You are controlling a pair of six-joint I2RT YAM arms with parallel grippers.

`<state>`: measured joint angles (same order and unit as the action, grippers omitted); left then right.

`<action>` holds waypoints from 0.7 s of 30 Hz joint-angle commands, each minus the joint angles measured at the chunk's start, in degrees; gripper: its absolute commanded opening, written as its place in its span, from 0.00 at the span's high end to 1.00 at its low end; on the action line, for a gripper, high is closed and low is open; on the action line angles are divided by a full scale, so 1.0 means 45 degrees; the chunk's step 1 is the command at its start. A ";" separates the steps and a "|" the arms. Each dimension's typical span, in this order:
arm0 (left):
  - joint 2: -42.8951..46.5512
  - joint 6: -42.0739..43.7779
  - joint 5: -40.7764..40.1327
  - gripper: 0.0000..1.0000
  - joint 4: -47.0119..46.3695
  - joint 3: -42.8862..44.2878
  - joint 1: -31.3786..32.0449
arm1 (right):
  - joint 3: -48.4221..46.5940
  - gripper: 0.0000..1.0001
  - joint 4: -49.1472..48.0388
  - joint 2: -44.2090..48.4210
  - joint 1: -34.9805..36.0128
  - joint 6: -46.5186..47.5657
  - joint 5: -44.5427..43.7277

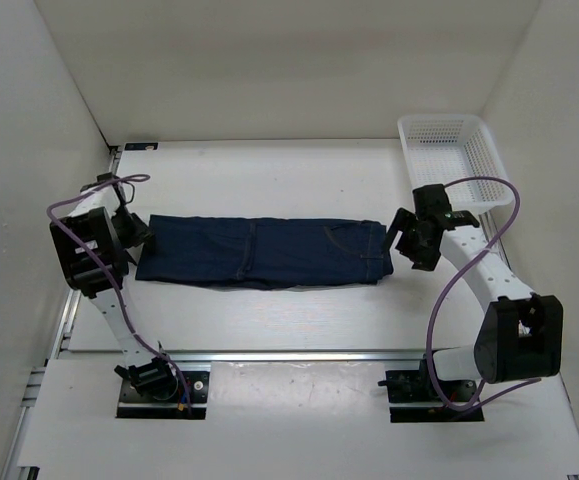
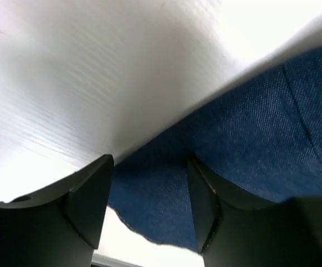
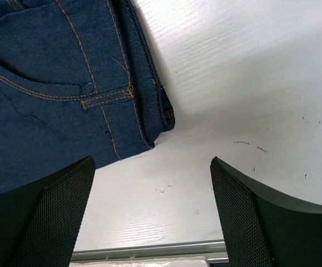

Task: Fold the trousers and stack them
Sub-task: Fold the trousers

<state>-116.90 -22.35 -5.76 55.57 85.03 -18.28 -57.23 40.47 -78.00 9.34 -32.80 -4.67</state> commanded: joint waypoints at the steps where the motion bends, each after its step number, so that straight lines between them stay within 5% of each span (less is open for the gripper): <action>1: -0.0175 0.0123 0.0889 0.35 -0.0336 -0.0555 -0.0332 | -0.0172 0.11 0.0109 0.0477 -0.0161 0.0081 -0.0075; 10: -0.0464 0.0377 0.1630 0.37 -0.0337 -0.0304 -0.0468 | -0.0172 0.11 0.0109 0.0612 -0.0162 0.0081 0.0041; 12: -0.0467 0.0377 0.1631 0.44 -0.0337 -0.0303 -0.0468 | -0.0172 0.11 0.0109 0.0614 -0.0162 0.0081 0.0041; 16: -0.0583 0.0494 0.1514 0.90 -0.0337 -0.0050 -0.0468 | -0.0172 0.11 0.0226 0.0751 -0.0162 0.0081 0.0041; 21: 0.0308 0.0279 0.1008 0.90 -0.0085 0.0242 -0.0468 | -0.0172 0.11 0.0459 0.1003 -0.0162 0.0081 0.0041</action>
<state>-117.71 -21.04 2.26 55.20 85.01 -20.25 -57.23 40.64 -75.57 8.73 -32.80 -4.51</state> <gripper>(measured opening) 0.156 0.886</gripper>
